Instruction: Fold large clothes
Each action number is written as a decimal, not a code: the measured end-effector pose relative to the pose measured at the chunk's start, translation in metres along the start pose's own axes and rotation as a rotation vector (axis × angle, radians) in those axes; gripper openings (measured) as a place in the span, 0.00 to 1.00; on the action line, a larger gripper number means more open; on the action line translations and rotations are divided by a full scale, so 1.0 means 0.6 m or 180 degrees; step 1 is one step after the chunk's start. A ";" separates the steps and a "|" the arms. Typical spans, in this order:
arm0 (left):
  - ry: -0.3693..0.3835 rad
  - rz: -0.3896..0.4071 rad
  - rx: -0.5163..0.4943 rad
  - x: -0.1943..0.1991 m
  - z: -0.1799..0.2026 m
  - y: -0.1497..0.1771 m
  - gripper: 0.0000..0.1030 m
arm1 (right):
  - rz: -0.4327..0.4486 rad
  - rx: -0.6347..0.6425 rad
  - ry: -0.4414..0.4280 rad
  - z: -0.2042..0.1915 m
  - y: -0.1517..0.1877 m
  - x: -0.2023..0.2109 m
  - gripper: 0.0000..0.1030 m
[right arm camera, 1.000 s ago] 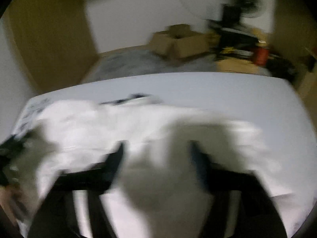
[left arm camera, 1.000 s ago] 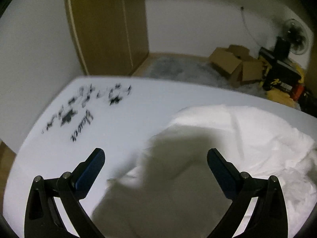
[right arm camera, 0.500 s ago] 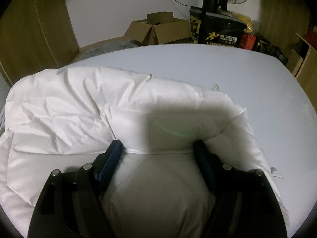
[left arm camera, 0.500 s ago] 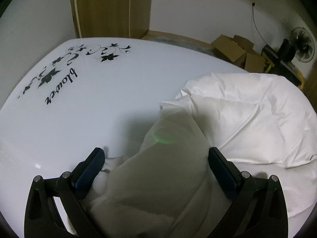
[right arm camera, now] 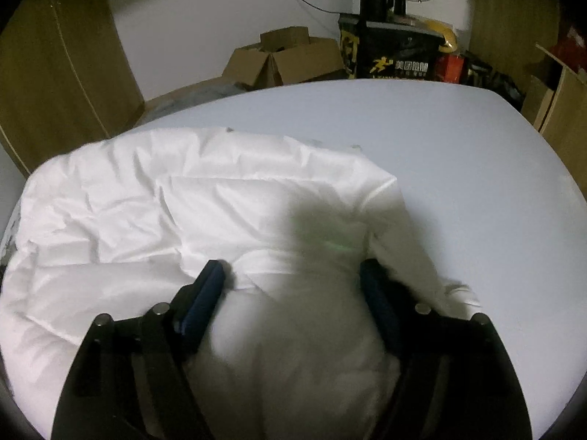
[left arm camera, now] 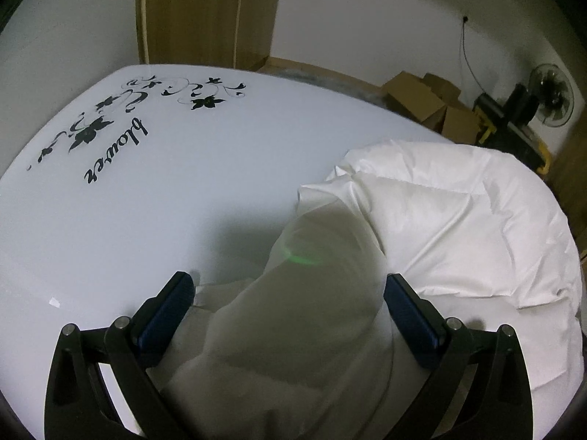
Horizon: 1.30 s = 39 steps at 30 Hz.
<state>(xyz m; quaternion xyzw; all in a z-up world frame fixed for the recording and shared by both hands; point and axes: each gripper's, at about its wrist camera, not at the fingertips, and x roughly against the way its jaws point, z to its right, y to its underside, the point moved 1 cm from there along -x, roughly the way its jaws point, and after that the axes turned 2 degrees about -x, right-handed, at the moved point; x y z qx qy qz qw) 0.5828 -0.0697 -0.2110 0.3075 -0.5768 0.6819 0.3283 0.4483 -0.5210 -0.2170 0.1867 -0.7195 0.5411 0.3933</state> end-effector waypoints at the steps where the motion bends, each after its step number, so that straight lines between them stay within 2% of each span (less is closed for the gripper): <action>1: -0.0018 -0.0018 -0.0016 0.000 0.002 0.000 1.00 | -0.0019 0.0021 0.0024 -0.003 -0.002 -0.006 0.77; 3: 0.0019 -0.0103 -0.0062 0.014 -0.001 -0.001 1.00 | -0.0081 0.0045 0.0050 -0.004 -0.004 -0.007 0.77; 5: 0.0162 -0.0024 -0.0035 0.062 -0.012 0.007 1.00 | -0.0147 0.0005 0.0099 -0.002 -0.012 0.011 0.74; 8: 0.0204 -0.0011 0.0086 0.141 -0.045 0.025 1.00 | 0.0089 -0.0320 -0.0258 -0.014 -0.027 0.074 0.53; 11: 0.0373 -0.0069 0.0234 0.189 -0.068 0.048 1.00 | 0.0076 -0.0225 -0.0599 -0.103 -0.051 0.101 0.39; 14: 0.0473 -0.0143 0.0317 0.217 -0.070 0.072 1.00 | -0.0202 -0.0100 -0.0748 -0.214 -0.069 0.071 0.37; 17: 0.0645 -0.0262 0.0393 0.237 -0.072 0.098 1.00 | -0.0335 -0.0029 -0.0776 -0.293 -0.073 0.021 0.25; 18: 0.0667 -0.0247 0.0395 0.245 -0.074 0.106 1.00 | -0.0374 0.0000 -0.0731 -0.307 -0.067 0.003 0.21; 20: 0.0648 -0.0199 0.0352 0.256 -0.078 0.117 1.00 | -0.0702 0.0114 -0.0461 -0.327 -0.033 -0.066 0.17; 21: 0.0616 -0.0203 0.0344 0.257 -0.083 0.119 1.00 | -0.0612 0.0115 -0.0432 -0.327 -0.027 -0.071 0.16; 23: 0.0606 -0.0250 0.0406 0.256 -0.093 0.123 1.00 | -0.0688 0.0193 -0.0406 -0.329 -0.030 -0.059 0.16; 25: 0.0607 -0.0309 0.0472 0.253 -0.107 0.126 1.00 | -0.0623 0.0162 -0.0513 -0.318 -0.026 -0.005 0.16; 27: 0.0620 -0.0325 0.0512 0.252 -0.118 0.131 1.00 | -0.0637 0.0131 -0.0730 -0.297 0.017 0.071 0.16; 29: 0.0594 -0.0313 0.0566 0.244 -0.123 0.130 1.00 | -0.0684 0.0279 -0.0686 -0.288 0.072 0.109 0.16; 31: 0.0599 -0.0361 0.0637 0.225 -0.117 0.124 1.00 | -0.0763 0.0330 -0.0588 -0.284 0.118 0.092 0.15; 34: 0.0729 -0.0445 0.0686 0.217 -0.103 0.123 1.00 | -0.0641 0.0488 -0.0496 -0.294 0.133 0.080 0.15; 37: 0.0790 -0.0409 0.0551 0.238 -0.102 0.141 1.00 | -0.0668 0.0373 -0.0631 -0.279 0.153 0.158 0.15; 39: 0.0756 -0.0431 0.0544 0.238 -0.112 0.152 1.00 | -0.0775 0.0477 -0.0644 -0.281 0.194 0.173 0.15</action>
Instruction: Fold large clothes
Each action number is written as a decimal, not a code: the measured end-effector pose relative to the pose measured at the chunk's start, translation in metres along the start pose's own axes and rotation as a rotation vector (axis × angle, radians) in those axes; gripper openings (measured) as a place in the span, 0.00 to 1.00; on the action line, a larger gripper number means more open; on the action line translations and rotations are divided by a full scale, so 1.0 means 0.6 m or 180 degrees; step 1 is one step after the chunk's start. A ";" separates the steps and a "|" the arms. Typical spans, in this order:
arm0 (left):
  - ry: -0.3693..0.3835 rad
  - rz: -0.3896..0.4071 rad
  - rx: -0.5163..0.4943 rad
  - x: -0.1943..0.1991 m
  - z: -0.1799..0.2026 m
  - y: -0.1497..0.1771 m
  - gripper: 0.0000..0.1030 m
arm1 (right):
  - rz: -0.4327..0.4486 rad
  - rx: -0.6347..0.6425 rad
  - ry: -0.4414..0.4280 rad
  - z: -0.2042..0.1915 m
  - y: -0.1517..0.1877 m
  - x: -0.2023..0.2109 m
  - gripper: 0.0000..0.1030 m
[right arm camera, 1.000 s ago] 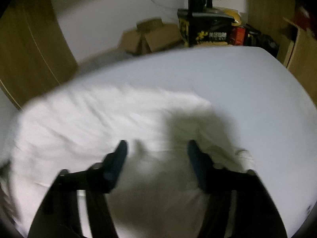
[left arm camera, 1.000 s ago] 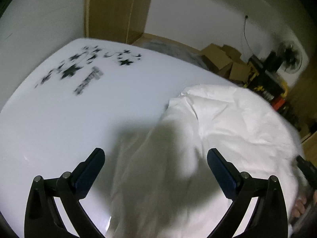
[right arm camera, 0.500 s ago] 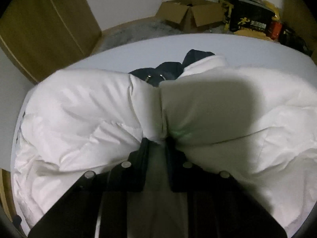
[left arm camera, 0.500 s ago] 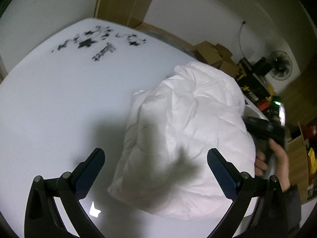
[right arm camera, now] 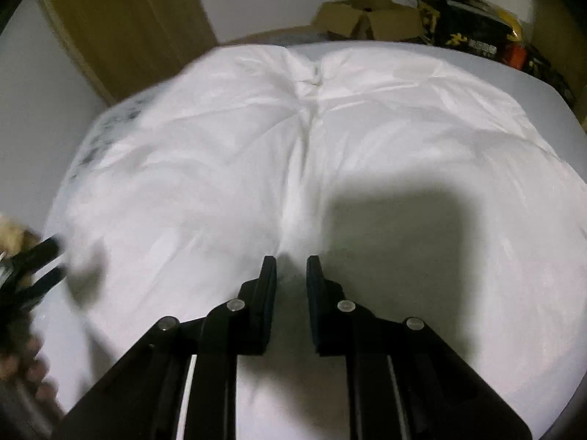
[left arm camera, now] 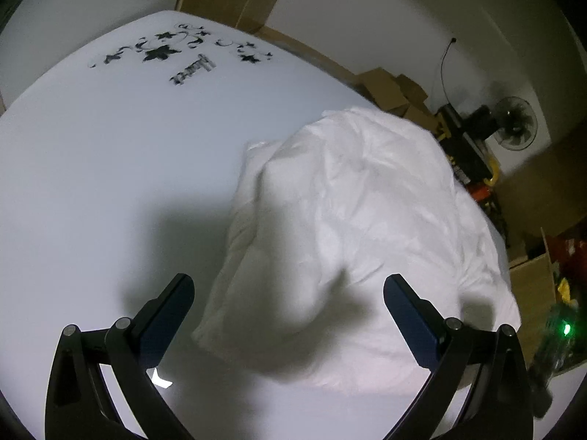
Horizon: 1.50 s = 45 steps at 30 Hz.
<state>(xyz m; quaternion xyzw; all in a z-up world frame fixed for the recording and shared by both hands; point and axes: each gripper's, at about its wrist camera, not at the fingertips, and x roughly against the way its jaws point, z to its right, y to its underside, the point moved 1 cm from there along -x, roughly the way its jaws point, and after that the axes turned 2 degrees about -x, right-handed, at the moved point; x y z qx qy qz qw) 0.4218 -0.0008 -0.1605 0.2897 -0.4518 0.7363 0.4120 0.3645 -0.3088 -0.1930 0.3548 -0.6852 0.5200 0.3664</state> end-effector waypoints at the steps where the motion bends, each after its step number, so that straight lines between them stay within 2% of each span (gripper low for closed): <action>1: -0.0025 -0.0016 0.0046 -0.003 -0.007 0.003 1.00 | -0.0052 0.0029 0.0053 0.000 0.015 -0.018 0.15; 3: 0.0040 -0.0094 0.0179 -0.015 -0.020 0.010 1.00 | 0.0171 0.0184 0.0210 -0.006 0.024 -0.042 0.15; 4: 0.0137 -0.0138 0.0270 -0.019 -0.027 0.016 1.00 | 0.0156 0.0159 0.0213 -0.008 0.020 -0.042 0.15; 7: 0.0486 -0.0206 0.0406 -0.013 -0.040 0.047 1.00 | 0.0067 -0.0056 -0.0065 0.005 0.011 -0.021 0.21; 8: 0.0563 -0.0194 0.0421 -0.009 -0.044 0.056 1.00 | 0.0112 -0.0169 -0.0237 0.016 0.011 -0.003 0.31; 9: 0.0652 -0.0186 0.0450 -0.006 -0.049 0.068 1.00 | 0.0210 -0.0244 -0.0298 0.024 0.011 0.014 0.53; 10: 0.0702 -0.0202 0.0483 -0.005 -0.053 0.076 1.00 | 0.0333 -0.0317 -0.0292 0.033 0.013 0.032 0.67; 11: 0.0786 -0.0230 0.0540 -0.006 -0.058 0.086 1.00 | 0.0459 -0.0385 -0.0269 0.040 0.014 0.047 0.85; 12: 0.0899 -0.0265 0.0607 -0.010 -0.061 0.096 1.00 | 0.0574 -0.0431 -0.0259 0.046 0.017 0.064 0.86; 16: 0.1128 -0.0274 0.0669 -0.025 -0.052 0.114 1.00 | 0.0572 -0.0462 -0.0424 0.048 0.016 0.083 0.86; 19: 0.1067 -0.0167 0.0700 -0.031 -0.045 0.110 1.00 | 0.0559 -0.0381 -0.0471 0.044 0.029 0.093 0.86; 22: 0.0893 -0.0070 0.0706 -0.036 -0.042 0.094 1.00 | 0.0514 -0.0356 -0.0543 0.050 0.040 0.098 0.86; 25: 0.0905 0.0019 0.0703 -0.050 -0.042 0.065 1.00 | 0.0496 -0.0394 -0.0553 0.061 0.054 0.099 0.86; 29: 0.0887 0.0018 0.0616 -0.076 -0.029 0.029 1.00 | 0.0537 -0.0374 -0.0377 0.065 0.059 0.107 0.86; 35: 0.0630 0.0131 0.0547 -0.102 -0.004 -0.007 0.98 | 0.0664 -0.0275 -0.0161 0.064 0.061 0.113 0.86; 37: 0.0554 0.0177 0.0601 -0.104 -0.004 -0.008 0.87 | 0.0691 -0.0236 -0.0094 0.062 0.061 0.112 0.86; 38: 0.0444 0.0204 0.0618 -0.103 -0.006 -0.007 0.70 | 0.0704 -0.0218 -0.0059 0.062 0.062 0.113 0.86; 39: 0.0402 0.0219 0.0654 -0.104 -0.011 -0.006 0.61 | 0.0715 -0.0199 -0.0038 0.062 0.062 0.113 0.86; 41: 0.0443 0.0238 0.0687 -0.103 -0.019 -0.005 0.51 | 0.0728 -0.0182 -0.0012 0.061 0.063 0.113 0.86; 45: 0.0372 0.0303 0.0497 -0.094 -0.008 -0.002 0.40 | 0.0725 -0.0173 0.0006 0.059 0.061 0.112 0.86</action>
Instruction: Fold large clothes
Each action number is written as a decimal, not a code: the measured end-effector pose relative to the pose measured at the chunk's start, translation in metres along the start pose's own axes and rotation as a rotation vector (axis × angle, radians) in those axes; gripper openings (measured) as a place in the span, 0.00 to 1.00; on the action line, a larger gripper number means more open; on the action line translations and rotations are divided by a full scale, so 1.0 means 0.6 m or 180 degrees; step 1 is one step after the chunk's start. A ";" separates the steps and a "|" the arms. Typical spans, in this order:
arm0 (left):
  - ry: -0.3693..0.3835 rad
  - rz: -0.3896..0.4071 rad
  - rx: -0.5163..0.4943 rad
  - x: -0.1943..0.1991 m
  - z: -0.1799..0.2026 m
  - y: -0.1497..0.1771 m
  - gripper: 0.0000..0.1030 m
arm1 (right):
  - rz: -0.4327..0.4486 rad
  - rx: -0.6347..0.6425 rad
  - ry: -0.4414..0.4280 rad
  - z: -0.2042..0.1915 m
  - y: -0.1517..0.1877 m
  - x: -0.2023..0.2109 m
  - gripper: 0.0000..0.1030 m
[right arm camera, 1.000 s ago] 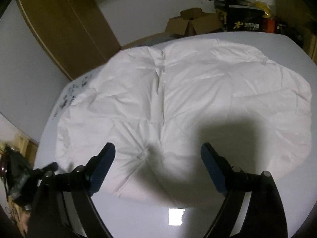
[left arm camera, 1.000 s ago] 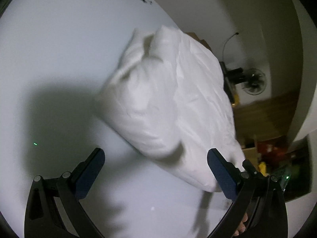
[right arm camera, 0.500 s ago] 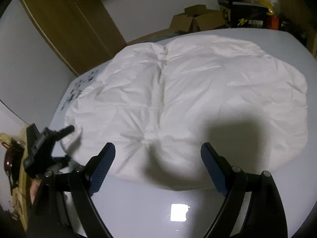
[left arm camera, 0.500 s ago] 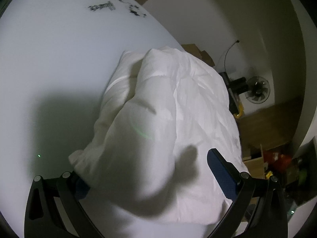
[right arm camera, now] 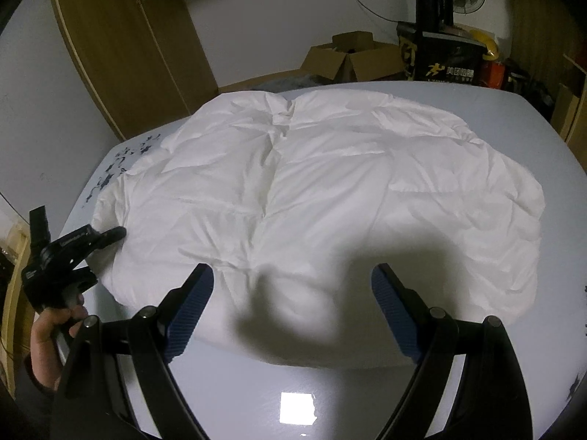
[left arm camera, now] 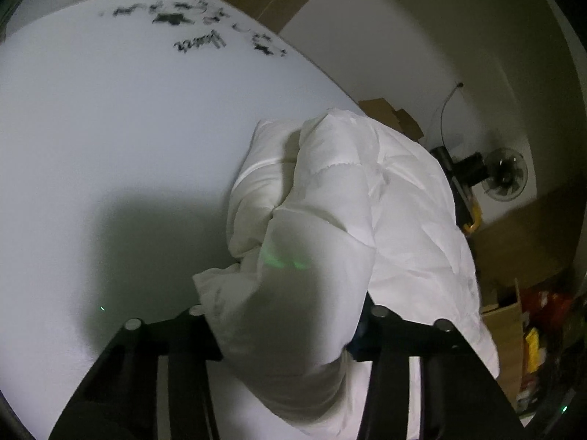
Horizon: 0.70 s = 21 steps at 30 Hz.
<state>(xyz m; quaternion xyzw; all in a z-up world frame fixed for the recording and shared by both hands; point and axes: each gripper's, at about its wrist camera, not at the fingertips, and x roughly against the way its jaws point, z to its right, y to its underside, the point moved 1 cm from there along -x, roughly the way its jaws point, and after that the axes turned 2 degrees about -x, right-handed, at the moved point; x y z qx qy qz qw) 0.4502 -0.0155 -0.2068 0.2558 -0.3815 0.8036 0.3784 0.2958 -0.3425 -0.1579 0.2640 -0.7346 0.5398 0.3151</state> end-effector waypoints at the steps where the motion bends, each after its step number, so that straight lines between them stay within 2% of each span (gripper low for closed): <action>1: -0.0015 0.0019 -0.0034 0.003 0.004 0.002 0.39 | -0.0004 0.0002 0.0008 -0.001 0.000 0.000 0.86; 5: -0.0105 0.0109 -0.0223 0.016 0.023 0.004 0.35 | 0.0013 0.0049 0.0037 -0.007 0.000 0.006 0.86; 13: -0.0184 0.0244 -0.0484 0.068 0.048 -0.001 0.34 | 0.0107 0.0212 0.0118 -0.019 -0.013 0.017 0.86; 17: -0.0227 0.0347 -0.0659 0.093 0.080 -0.005 0.33 | 0.0263 -0.0041 0.0049 -0.006 -0.067 0.028 0.86; 19: -0.0228 0.0400 -0.0711 0.108 0.098 -0.005 0.33 | 0.0417 -0.0196 0.0146 0.001 -0.101 0.024 0.86; 21: -0.0242 0.0456 -0.0771 0.120 0.116 -0.007 0.33 | 0.0498 -0.0255 0.0235 -0.002 -0.131 -0.009 0.86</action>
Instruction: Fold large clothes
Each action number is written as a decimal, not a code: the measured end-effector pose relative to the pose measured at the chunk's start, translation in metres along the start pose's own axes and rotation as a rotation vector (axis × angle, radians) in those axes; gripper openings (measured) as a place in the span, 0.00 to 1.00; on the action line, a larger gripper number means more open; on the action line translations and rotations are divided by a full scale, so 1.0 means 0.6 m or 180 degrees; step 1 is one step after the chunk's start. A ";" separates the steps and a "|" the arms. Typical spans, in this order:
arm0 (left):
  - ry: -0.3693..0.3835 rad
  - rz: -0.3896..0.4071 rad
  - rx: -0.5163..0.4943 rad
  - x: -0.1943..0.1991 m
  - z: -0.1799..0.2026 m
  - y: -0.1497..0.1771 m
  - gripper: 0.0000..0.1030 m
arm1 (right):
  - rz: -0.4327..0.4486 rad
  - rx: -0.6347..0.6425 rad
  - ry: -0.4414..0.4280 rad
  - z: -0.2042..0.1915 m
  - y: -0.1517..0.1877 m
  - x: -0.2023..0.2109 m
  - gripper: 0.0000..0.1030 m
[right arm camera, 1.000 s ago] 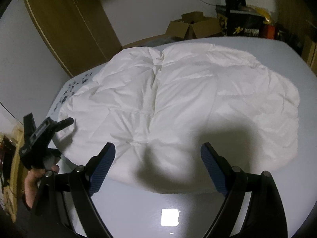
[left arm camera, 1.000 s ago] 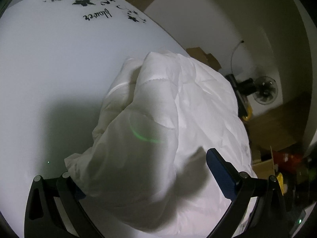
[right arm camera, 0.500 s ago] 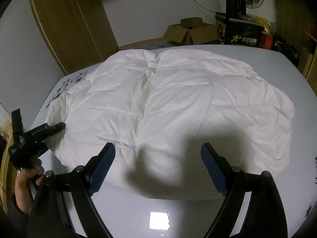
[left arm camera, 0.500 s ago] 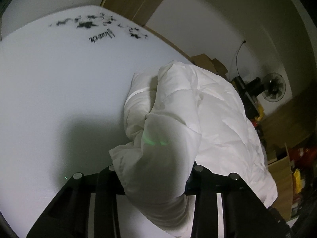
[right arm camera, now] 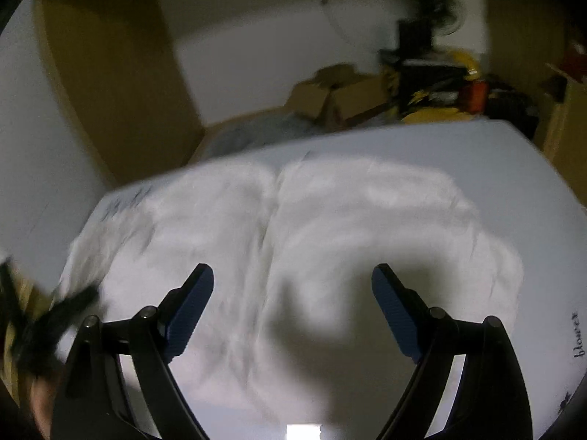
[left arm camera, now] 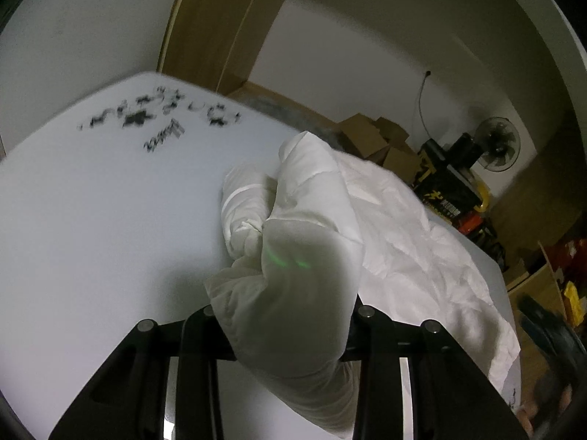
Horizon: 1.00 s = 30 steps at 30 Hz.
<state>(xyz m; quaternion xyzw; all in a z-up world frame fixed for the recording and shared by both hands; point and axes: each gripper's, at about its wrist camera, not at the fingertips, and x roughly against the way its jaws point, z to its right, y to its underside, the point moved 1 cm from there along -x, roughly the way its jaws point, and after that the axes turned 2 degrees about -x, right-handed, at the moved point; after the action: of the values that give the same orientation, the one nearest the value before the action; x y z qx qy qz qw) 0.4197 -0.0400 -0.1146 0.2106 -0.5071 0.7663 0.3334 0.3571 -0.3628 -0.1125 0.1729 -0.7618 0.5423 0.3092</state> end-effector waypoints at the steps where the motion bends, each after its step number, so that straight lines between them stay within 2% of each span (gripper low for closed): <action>1: -0.0016 0.0042 -0.0053 0.009 0.012 -0.003 0.33 | -0.0031 0.0010 -0.0059 -0.006 -0.002 -0.019 0.86; 3: -0.0040 0.0115 -0.0150 0.023 0.032 -0.005 0.33 | -0.0292 0.0099 -0.0346 -0.032 0.009 -0.083 0.84; 5: -0.0043 0.0187 -0.0253 0.035 0.054 -0.008 0.33 | -0.0842 0.0258 -0.0432 -0.059 0.052 -0.175 0.85; 6: 0.0002 0.0193 -0.0334 0.040 0.072 -0.008 0.33 | -0.0904 0.0400 -0.0319 -0.071 0.075 -0.207 0.94; 7: 0.0013 0.0172 -0.0388 0.042 0.085 -0.007 0.33 | -0.0643 0.0657 -0.0149 -0.088 0.092 -0.213 0.95; 8: -0.0024 0.0177 -0.0483 0.045 0.103 -0.004 0.33 | -0.0564 0.0783 -0.0027 -0.101 0.101 -0.213 0.95; 10: -0.0069 0.0287 -0.0647 0.057 0.129 -0.002 0.33 | -0.0649 0.0692 -0.0146 -0.096 0.094 -0.200 0.94; 12: -0.0049 0.0348 -0.0716 0.070 0.141 -0.003 0.33 | -0.0581 0.0288 -0.0495 -0.056 0.074 -0.161 0.78; 13: -0.0043 0.0361 -0.0736 0.073 0.145 -0.002 0.33 | -0.0461 -0.0032 -0.0695 -0.018 0.064 -0.132 0.78; 14: -0.0048 0.0379 -0.0762 0.077 0.149 -0.001 0.33 | -0.0366 -0.0260 -0.0746 0.013 0.058 -0.115 0.74; 15: -0.0057 0.0409 -0.0800 0.082 0.157 0.002 0.33 | -0.0319 -0.0469 -0.0742 0.049 0.057 -0.105 0.54; 17: -0.0063 0.0479 -0.0917 0.087 0.180 0.006 0.33 | -0.0455 -0.0739 -0.0809 0.098 0.062 -0.125 0.38; 18: -0.0055 0.0532 -0.1012 0.094 0.201 0.010 0.33 | -0.0631 -0.0761 -0.0845 0.110 0.071 -0.149 0.27; 19: -0.0033 0.0587 -0.1114 0.102 0.224 0.014 0.33 | -0.0837 -0.0599 -0.0837 0.115 0.082 -0.183 0.21; 20: -0.0006 0.0624 -0.1205 0.109 0.247 0.019 0.33 | -0.0862 -0.0418 -0.0841 0.113 0.084 -0.194 0.16; 22: 0.0070 0.0656 -0.1427 0.124 0.305 0.034 0.33 | -0.0963 -0.0276 -0.0836 0.108 0.073 -0.184 0.17; 23: 0.0106 0.0659 -0.1553 0.130 0.339 0.045 0.33 | -0.0975 -0.0363 -0.0909 0.116 0.064 -0.169 0.18; 24: 0.0161 0.0659 -0.1648 0.135 0.366 0.055 0.33 | -0.0857 -0.0510 -0.1031 0.131 0.056 -0.146 0.20; 25: 0.0225 0.0650 -0.1777 0.138 0.400 0.069 0.33 | -0.0621 -0.0674 -0.1129 0.156 0.045 -0.109 0.21; 26: 0.0269 0.0634 -0.1884 0.138 0.427 0.082 0.33 | -0.0351 -0.0798 -0.1100 0.190 0.037 -0.067 0.23; 28: 0.0371 0.0579 -0.2083 0.132 0.483 0.116 0.33 | 0.0025 -0.1079 -0.0823 0.265 0.035 -0.003 0.38; 29: 0.0434 0.0514 -0.2179 0.124 0.516 0.136 0.33 | 0.0105 -0.1238 -0.0717 0.299 0.040 0.016 0.50; 30: 0.0512 0.0406 -0.2293 0.109 0.552 0.161 0.33 | 0.0138 -0.1444 -0.0647 0.345 0.050 0.033 0.54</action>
<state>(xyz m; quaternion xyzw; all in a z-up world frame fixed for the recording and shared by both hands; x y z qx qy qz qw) 0.2996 -0.3498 -0.0015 -0.0131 -0.7285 0.5722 0.3765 0.2655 -0.5441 -0.1670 0.1364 -0.8948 0.3437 0.2502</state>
